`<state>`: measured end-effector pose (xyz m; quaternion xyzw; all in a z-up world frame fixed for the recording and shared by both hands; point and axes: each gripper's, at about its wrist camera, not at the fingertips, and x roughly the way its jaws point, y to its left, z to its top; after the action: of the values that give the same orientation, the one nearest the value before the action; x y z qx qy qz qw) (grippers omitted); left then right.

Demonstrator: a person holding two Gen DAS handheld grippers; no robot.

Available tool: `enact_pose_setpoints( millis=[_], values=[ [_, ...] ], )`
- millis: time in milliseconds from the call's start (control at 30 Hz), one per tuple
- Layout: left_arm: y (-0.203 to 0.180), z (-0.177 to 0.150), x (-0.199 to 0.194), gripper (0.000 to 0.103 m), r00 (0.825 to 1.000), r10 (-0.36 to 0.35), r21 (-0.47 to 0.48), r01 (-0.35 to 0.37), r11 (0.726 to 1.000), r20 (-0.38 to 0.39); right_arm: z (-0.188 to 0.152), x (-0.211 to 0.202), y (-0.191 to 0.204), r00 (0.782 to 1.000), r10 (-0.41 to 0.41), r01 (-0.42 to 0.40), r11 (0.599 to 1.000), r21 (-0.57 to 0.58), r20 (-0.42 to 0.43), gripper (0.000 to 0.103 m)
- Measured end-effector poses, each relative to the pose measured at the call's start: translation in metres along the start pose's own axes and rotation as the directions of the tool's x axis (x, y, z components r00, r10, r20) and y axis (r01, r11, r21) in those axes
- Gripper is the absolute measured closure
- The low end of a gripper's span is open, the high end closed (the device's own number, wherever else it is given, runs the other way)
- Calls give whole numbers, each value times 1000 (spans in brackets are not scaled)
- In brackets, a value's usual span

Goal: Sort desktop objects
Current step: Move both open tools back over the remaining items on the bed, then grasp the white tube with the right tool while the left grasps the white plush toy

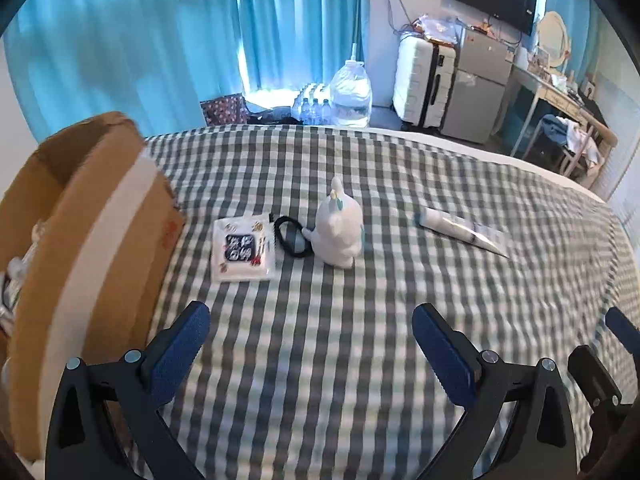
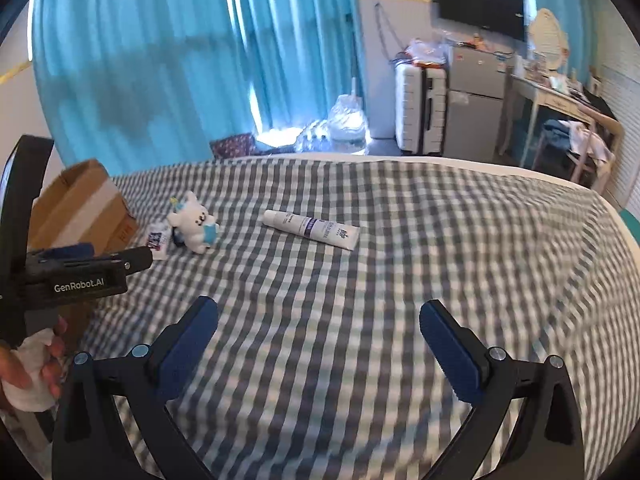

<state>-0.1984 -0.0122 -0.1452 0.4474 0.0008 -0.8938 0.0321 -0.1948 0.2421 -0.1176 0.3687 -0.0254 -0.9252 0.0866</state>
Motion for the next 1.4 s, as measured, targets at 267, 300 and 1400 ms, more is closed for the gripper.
enact_pose_setpoints(
  millis=[267, 300, 1400],
  values=[
    [-7, 24, 68, 0, 999, 42, -23, -42, 999, -10, 42, 83, 7, 998, 26, -37, 979, -203, -58, 6],
    [-6, 26, 74, 0, 999, 31, -31, -31, 999, -10, 46, 90, 9, 998, 30, -42, 974, -222, -56, 6],
    [-9, -3, -10, 57, 995, -95, 56, 96, 994, -12, -29, 35, -11, 939, 227, -192, 969, 153, -258, 92]
  ],
)
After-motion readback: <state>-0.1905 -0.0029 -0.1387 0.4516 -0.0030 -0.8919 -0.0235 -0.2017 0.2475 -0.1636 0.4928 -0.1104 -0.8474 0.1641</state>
